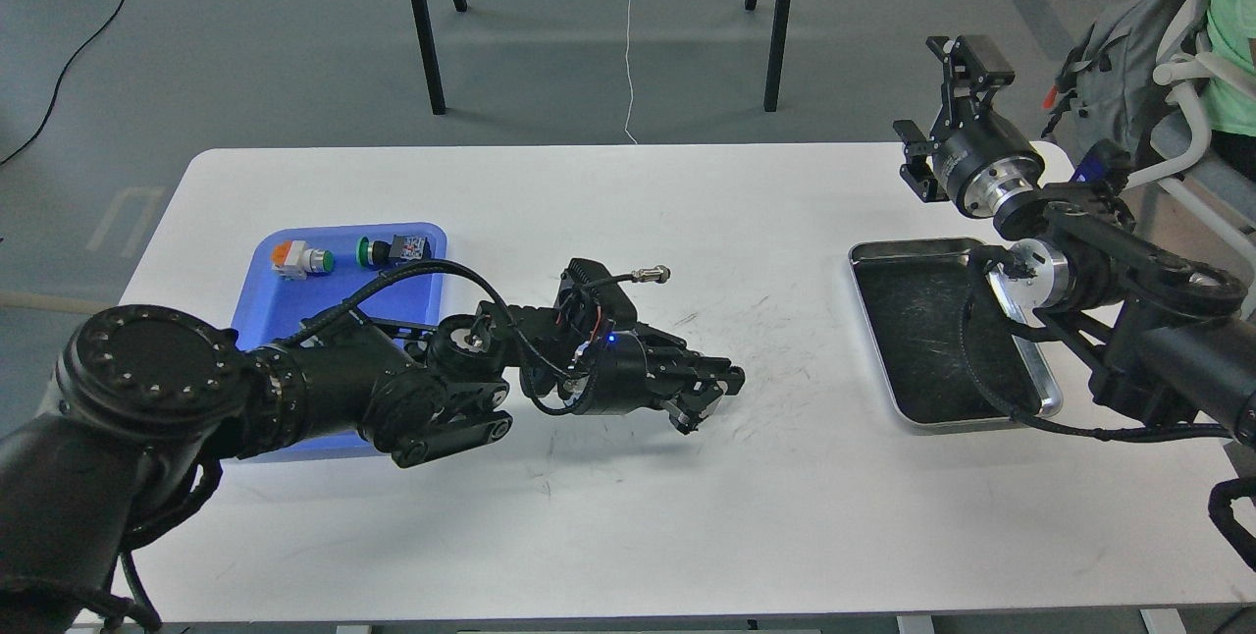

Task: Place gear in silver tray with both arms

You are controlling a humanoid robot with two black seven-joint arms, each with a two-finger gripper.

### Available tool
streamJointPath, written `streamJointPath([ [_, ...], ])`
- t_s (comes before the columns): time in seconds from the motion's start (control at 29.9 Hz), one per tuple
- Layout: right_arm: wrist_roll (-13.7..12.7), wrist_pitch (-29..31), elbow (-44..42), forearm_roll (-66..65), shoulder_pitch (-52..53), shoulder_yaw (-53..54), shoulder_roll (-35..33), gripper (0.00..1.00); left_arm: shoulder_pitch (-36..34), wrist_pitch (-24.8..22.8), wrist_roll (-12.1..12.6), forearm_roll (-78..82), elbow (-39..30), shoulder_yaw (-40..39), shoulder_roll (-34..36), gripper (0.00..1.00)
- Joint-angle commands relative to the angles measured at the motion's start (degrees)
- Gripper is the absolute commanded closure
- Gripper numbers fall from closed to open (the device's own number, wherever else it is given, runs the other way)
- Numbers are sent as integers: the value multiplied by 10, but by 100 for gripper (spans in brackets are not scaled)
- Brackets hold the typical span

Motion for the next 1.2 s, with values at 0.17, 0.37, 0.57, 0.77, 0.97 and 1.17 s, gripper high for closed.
streamJointPath([
  [0.17, 0, 0, 0, 0, 0, -1, 1, 0, 0, 0, 0, -2, 0, -6, 0, 70],
  [0.37, 0, 0, 0, 0, 0, -1, 1, 0, 4, 0, 0, -3, -1, -9, 0, 64],
  [0.57, 0, 0, 2, 1, 4, -7, 1, 0, 6, -2, 0, -3, -1, -30, 0, 59],
  [0.77, 0, 0, 11, 2, 11, -21, -3, 0, 1, -3, 0, -9, -1, -84, 0, 56],
  [0.97, -18, 2, 44, 1, 15, -52, -29, 0, -2, -29, 0, -32, 0, -173, 0, 48],
  [1.17, -71, 19, 91, -8, 23, -80, -69, 0, -5, -31, 0, -89, 7, -240, 0, 44],
])
